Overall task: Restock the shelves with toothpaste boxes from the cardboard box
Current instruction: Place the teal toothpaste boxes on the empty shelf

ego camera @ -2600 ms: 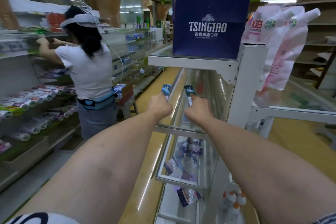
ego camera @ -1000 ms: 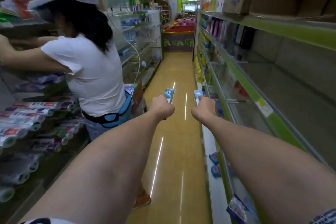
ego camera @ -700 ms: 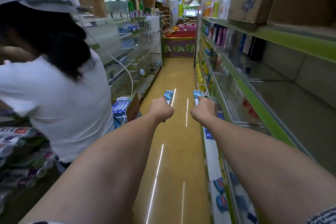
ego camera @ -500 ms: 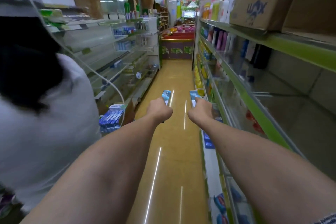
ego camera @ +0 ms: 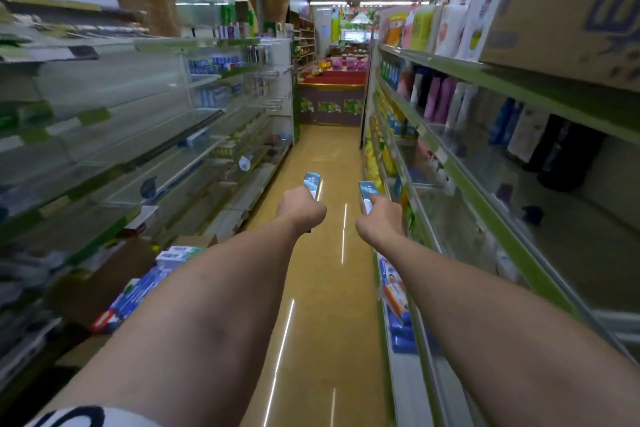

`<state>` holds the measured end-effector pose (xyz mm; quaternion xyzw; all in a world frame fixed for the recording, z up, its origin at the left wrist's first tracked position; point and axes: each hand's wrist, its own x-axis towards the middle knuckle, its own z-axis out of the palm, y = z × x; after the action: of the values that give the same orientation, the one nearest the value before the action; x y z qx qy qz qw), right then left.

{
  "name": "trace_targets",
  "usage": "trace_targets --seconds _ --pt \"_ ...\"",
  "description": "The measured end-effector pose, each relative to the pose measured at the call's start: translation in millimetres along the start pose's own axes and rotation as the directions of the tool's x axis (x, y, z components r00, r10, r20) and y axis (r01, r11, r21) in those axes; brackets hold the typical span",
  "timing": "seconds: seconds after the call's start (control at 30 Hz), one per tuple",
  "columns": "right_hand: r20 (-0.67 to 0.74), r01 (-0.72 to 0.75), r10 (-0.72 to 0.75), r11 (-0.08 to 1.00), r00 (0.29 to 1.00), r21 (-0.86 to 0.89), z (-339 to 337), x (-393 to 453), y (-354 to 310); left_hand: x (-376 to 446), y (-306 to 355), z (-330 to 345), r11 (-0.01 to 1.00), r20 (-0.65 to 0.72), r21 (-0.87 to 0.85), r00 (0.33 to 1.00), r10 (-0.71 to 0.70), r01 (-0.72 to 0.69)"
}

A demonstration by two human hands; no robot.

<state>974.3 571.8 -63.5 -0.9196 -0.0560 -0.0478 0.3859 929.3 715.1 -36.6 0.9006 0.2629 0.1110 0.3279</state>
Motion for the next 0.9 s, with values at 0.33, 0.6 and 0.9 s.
trace_targets --seconds 0.33,0.6,0.9 --pt "0.014 0.067 -0.067 0.998 0.998 -0.003 56 225 -34 218 33 24 0.999 -0.037 -0.035 0.999 -0.014 0.012" --pt "0.075 0.146 -0.144 0.989 0.987 -0.024 134 410 -56 396 51 67 0.997 -0.097 -0.052 0.993 -0.060 0.055" --pt "0.199 0.230 -0.231 0.973 0.952 0.029 201 589 -117 579 54 56 0.988 -0.182 -0.019 0.972 -0.152 0.151"
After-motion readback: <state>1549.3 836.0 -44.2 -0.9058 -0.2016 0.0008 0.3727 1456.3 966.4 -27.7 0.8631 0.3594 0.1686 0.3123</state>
